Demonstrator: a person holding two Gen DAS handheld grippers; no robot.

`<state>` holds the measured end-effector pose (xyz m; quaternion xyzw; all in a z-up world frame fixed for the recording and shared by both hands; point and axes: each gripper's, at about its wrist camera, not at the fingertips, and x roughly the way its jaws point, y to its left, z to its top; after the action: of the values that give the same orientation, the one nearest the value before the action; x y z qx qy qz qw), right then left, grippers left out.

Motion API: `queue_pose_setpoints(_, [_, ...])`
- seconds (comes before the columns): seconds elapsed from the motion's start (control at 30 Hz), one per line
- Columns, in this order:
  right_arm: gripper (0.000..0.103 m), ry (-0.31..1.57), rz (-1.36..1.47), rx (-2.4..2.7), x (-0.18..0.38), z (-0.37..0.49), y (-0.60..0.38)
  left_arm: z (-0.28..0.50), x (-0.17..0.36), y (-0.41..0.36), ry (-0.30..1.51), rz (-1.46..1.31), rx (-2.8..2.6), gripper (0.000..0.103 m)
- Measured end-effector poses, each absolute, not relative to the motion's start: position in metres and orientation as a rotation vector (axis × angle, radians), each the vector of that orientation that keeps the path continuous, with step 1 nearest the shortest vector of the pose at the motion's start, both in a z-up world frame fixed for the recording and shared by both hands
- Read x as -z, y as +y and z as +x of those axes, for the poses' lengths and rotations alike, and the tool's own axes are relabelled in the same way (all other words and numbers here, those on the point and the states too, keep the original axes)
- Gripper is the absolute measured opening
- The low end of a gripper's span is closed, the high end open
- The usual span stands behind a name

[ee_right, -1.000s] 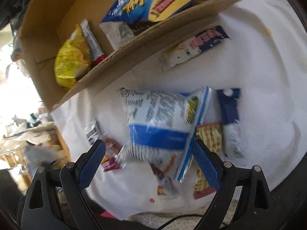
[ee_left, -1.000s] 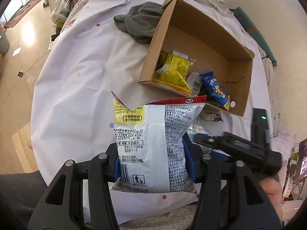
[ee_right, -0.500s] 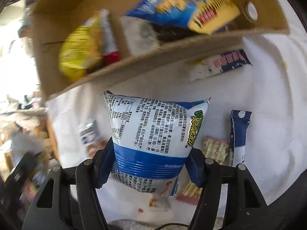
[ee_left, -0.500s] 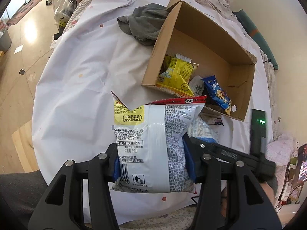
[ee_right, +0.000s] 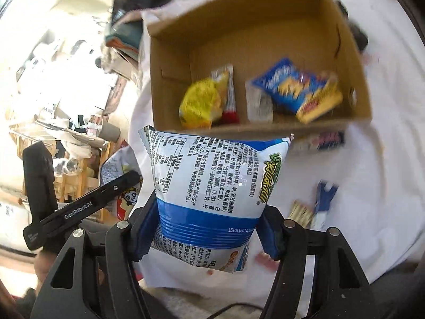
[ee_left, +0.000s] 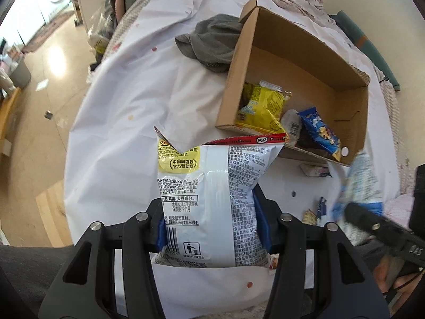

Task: Organize snacks
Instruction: 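Grasp the white packet with left tool while right tool grasps the white-and-blue bag, then lower both bags into the box and open both tools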

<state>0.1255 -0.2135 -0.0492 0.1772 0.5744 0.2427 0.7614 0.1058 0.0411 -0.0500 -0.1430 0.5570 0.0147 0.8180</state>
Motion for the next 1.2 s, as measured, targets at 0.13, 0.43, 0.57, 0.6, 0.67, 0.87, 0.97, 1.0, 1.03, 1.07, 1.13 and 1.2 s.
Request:
queue_pose_setpoints(0.13, [0.067, 1.155, 0.376, -0.537, 0.046, 0.123, -0.232, 0.105, 0.044, 0.039, 1.127, -0.276, -0.052, 0.048])
queue_pose_setpoints(0.43, [0.067, 1.077, 0.465, -0.49, 0.039, 0.139, -0.251, 0.113, 0.026, 0.027, 1.022, -0.13, -0.107, 0.048])
queue_pose_setpoints(0.57, [0.067, 1.023, 0.469, -0.485, 0.03, 0.155, -0.258, 0.129, 0.011, 0.017, 0.99, -0.1, -0.077, 0.048])
queue_pose_setpoints(0.6, [0.067, 1.013, 0.461, -0.481, 0.028, 0.16, -0.258, 0.136, 0.007, 0.013, 0.982, -0.097, -0.065, 0.048])
queue_pose_setpoints(0.67, [0.067, 0.997, 0.446, -0.474, 0.027, 0.17, -0.261, 0.149, 0.003, 0.007, 0.974, -0.092, -0.048, 0.048])
queue_pose_setpoints(0.87, [0.067, 0.974, 0.406, -0.44, 0.027, 0.203, -0.256, 0.196, -0.005, -0.017, 0.956, -0.04, 0.002, 0.048])
queue_pose_setpoints(0.97, [0.067, 0.972, 0.375, -0.43, 0.029, 0.218, -0.254, 0.213, -0.006, -0.028, 0.939, -0.026, 0.025, 0.048])
queue_pose_setpoints(1.0, [0.067, 0.973, 0.363, -0.423, 0.03, 0.224, -0.252, 0.22, -0.006, -0.032, 0.934, -0.02, 0.03, 0.048])
queue_pose_setpoints(1.03, [0.067, 0.975, 0.352, -0.419, 0.032, 0.229, -0.251, 0.226, -0.004, -0.036, 0.932, -0.017, 0.035, 0.048])
queue_pose_setpoints(1.07, [0.067, 0.977, 0.345, -0.417, 0.034, 0.233, -0.25, 0.231, -0.002, -0.039, 0.933, -0.017, 0.038, 0.048])
queue_pose_setpoints(1.13, [0.067, 0.985, 0.323, -0.404, 0.039, 0.243, -0.246, 0.24, 0.005, -0.043, 0.928, -0.015, 0.035, 0.048])
queue_pose_setpoints(1.2, [0.067, 0.994, 0.289, -0.395, 0.046, 0.253, -0.241, 0.249, 0.013, -0.046, 0.927, -0.008, 0.031, 0.048])
